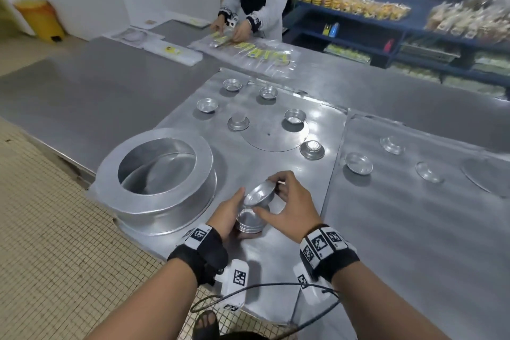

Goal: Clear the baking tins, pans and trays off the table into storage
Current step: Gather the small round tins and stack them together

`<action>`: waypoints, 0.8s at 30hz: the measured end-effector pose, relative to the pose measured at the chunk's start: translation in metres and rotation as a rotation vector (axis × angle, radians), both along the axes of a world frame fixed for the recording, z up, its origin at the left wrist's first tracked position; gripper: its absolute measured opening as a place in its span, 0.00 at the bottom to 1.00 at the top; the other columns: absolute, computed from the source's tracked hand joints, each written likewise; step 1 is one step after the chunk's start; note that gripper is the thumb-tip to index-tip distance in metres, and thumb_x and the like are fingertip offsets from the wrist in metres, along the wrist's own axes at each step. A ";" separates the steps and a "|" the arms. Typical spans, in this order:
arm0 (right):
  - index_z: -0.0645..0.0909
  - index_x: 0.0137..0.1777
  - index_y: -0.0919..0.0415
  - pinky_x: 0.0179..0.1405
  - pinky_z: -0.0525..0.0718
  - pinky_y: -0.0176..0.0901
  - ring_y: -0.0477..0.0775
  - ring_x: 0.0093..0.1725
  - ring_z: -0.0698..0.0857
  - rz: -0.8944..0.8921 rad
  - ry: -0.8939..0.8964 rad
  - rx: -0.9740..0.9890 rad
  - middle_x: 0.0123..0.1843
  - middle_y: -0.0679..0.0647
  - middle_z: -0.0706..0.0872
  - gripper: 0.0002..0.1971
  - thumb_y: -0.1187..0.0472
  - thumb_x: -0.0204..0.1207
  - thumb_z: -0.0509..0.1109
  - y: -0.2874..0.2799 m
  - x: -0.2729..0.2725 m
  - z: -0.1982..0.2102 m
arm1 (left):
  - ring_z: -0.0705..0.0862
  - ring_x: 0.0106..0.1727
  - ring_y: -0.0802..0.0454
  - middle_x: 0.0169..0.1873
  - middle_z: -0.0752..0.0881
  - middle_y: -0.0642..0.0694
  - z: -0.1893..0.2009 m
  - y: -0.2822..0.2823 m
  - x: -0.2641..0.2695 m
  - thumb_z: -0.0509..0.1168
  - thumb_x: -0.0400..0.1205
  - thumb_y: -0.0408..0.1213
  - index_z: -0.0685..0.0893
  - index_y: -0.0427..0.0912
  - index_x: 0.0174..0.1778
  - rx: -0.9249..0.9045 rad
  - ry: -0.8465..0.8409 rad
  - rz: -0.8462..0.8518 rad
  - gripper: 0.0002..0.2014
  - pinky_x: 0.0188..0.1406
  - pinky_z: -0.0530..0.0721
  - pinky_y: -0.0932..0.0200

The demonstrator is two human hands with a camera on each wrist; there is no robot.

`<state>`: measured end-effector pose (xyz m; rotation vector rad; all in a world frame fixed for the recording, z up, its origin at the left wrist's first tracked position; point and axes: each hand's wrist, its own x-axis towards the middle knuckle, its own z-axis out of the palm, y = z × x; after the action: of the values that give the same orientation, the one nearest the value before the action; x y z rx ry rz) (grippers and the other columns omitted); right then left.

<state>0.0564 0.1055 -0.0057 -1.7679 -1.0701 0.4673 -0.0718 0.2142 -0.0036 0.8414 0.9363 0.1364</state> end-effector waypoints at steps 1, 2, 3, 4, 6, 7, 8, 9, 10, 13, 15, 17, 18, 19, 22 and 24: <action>0.72 0.58 0.48 0.63 0.85 0.42 0.44 0.58 0.86 -0.008 0.008 -0.014 0.57 0.44 0.84 0.32 0.52 0.58 0.86 -0.005 0.001 -0.002 | 0.88 0.55 0.33 0.57 0.89 0.29 0.002 -0.003 0.004 0.60 0.85 0.59 0.90 0.35 0.59 0.001 0.005 -0.013 0.29 0.62 0.84 0.30; 0.72 0.59 0.47 0.64 0.84 0.42 0.43 0.59 0.86 -0.014 0.014 -0.032 0.57 0.44 0.84 0.32 0.52 0.58 0.86 -0.010 0.002 -0.004 | 0.88 0.53 0.34 0.55 0.90 0.30 -0.001 -0.005 0.008 0.61 0.85 0.59 0.90 0.35 0.57 -0.002 -0.003 -0.029 0.28 0.63 0.82 0.28; 0.72 0.59 0.46 0.65 0.84 0.42 0.42 0.60 0.85 -0.019 0.017 -0.053 0.58 0.43 0.85 0.32 0.52 0.58 0.86 -0.015 0.003 -0.006 | 0.89 0.52 0.35 0.53 0.90 0.31 -0.002 -0.007 0.012 0.62 0.85 0.58 0.91 0.36 0.55 -0.006 -0.013 -0.049 0.27 0.64 0.81 0.27; 0.72 0.60 0.45 0.65 0.83 0.41 0.40 0.61 0.85 -0.022 0.018 -0.067 0.58 0.41 0.85 0.33 0.52 0.58 0.86 -0.019 0.005 -0.008 | 0.89 0.50 0.36 0.51 0.90 0.31 -0.005 -0.009 0.016 0.62 0.85 0.57 0.91 0.36 0.53 -0.008 -0.021 -0.063 0.25 0.65 0.80 0.26; 0.73 0.61 0.45 0.66 0.83 0.41 0.38 0.61 0.85 -0.030 0.024 -0.077 0.60 0.40 0.85 0.33 0.53 0.58 0.87 -0.027 0.007 -0.012 | 0.88 0.47 0.38 0.48 0.89 0.32 -0.008 -0.012 0.023 0.63 0.85 0.52 0.92 0.37 0.50 -0.003 -0.033 -0.099 0.21 0.66 0.79 0.26; 0.73 0.61 0.46 0.67 0.83 0.41 0.37 0.62 0.84 -0.032 0.031 -0.078 0.61 0.40 0.85 0.33 0.53 0.59 0.87 -0.031 0.009 -0.014 | 0.87 0.46 0.38 0.48 0.89 0.31 -0.007 -0.014 0.027 0.64 0.85 0.49 0.91 0.36 0.50 0.010 -0.038 -0.116 0.19 0.66 0.78 0.25; 0.73 0.62 0.47 0.67 0.82 0.41 0.36 0.63 0.84 -0.031 0.039 -0.082 0.62 0.40 0.85 0.33 0.53 0.60 0.87 -0.033 0.011 -0.016 | 0.87 0.47 0.36 0.49 0.88 0.29 -0.007 -0.016 0.031 0.65 0.85 0.45 0.90 0.35 0.52 0.025 -0.032 -0.123 0.16 0.65 0.78 0.24; 0.72 0.63 0.46 0.68 0.82 0.43 0.36 0.64 0.84 -0.029 0.049 -0.085 0.64 0.40 0.85 0.33 0.52 0.62 0.86 -0.036 0.013 -0.018 | 0.87 0.48 0.34 0.52 0.88 0.26 -0.008 -0.018 0.035 0.66 0.84 0.40 0.88 0.33 0.56 0.050 -0.019 -0.126 0.14 0.63 0.78 0.22; 0.72 0.63 0.45 0.68 0.83 0.44 0.36 0.65 0.84 -0.023 0.056 -0.092 0.65 0.40 0.85 0.32 0.50 0.63 0.85 -0.039 0.015 -0.019 | 0.87 0.49 0.32 0.55 0.86 0.22 -0.009 -0.020 0.039 0.66 0.83 0.36 0.86 0.30 0.59 0.076 -0.010 -0.121 0.14 0.60 0.79 0.20; 0.69 0.61 0.41 0.69 0.82 0.48 0.37 0.66 0.83 0.002 0.055 -0.131 0.69 0.39 0.83 0.28 0.48 0.65 0.80 -0.047 0.022 -0.023 | 0.87 0.51 0.28 0.59 0.83 0.18 -0.015 -0.024 0.050 0.63 0.80 0.23 0.81 0.25 0.64 0.130 0.013 -0.093 0.16 0.55 0.82 0.20; 0.70 0.65 0.45 0.71 0.81 0.48 0.37 0.67 0.83 0.016 0.095 -0.132 0.68 0.40 0.84 0.29 0.51 0.66 0.79 -0.053 0.029 -0.025 | 0.87 0.50 0.28 0.58 0.83 0.18 -0.018 -0.026 0.055 0.61 0.80 0.20 0.81 0.25 0.63 0.160 0.015 -0.103 0.16 0.54 0.83 0.20; 0.71 0.68 0.47 0.72 0.80 0.46 0.38 0.67 0.83 0.042 0.111 -0.151 0.66 0.41 0.85 0.31 0.54 0.65 0.79 -0.058 0.037 -0.029 | 0.87 0.46 0.29 0.52 0.85 0.20 -0.019 -0.028 0.061 0.61 0.80 0.19 0.82 0.25 0.61 0.179 0.012 -0.117 0.14 0.47 0.87 0.25; 0.72 0.69 0.47 0.72 0.80 0.46 0.38 0.68 0.83 0.053 0.107 -0.169 0.66 0.43 0.85 0.32 0.55 0.65 0.79 -0.060 0.042 -0.029 | 0.88 0.45 0.27 0.50 0.86 0.21 -0.019 -0.029 0.064 0.63 0.78 0.19 0.82 0.25 0.59 0.188 0.020 -0.113 0.14 0.44 0.88 0.25; 0.72 0.70 0.48 0.73 0.79 0.46 0.38 0.68 0.82 0.059 0.102 -0.188 0.67 0.44 0.85 0.33 0.58 0.65 0.79 -0.062 0.049 -0.031 | 0.88 0.47 0.24 0.49 0.86 0.21 -0.021 -0.030 0.067 0.66 0.76 0.22 0.83 0.25 0.58 0.204 0.031 -0.106 0.15 0.46 0.86 0.22; 0.73 0.70 0.48 0.72 0.80 0.49 0.44 0.70 0.82 0.037 0.050 -0.263 0.68 0.51 0.84 0.30 0.59 0.67 0.76 -0.066 0.073 -0.035 | 0.85 0.55 0.17 0.52 0.86 0.19 -0.037 -0.030 0.079 0.73 0.65 0.30 0.85 0.28 0.56 0.213 0.021 -0.101 0.23 0.55 0.79 0.15; 0.77 0.70 0.49 0.67 0.83 0.53 0.48 0.65 0.84 -0.034 -0.046 -0.327 0.65 0.52 0.86 0.28 0.56 0.68 0.74 -0.068 0.091 -0.032 | 0.87 0.52 0.21 0.50 0.87 0.20 -0.033 -0.033 0.084 0.72 0.67 0.27 0.86 0.28 0.55 0.209 0.015 -0.115 0.19 0.54 0.80 0.15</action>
<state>0.1479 0.0374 -0.0378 -2.0888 -1.0376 0.6096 0.0117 0.1815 -0.0361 1.0884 0.8955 0.1297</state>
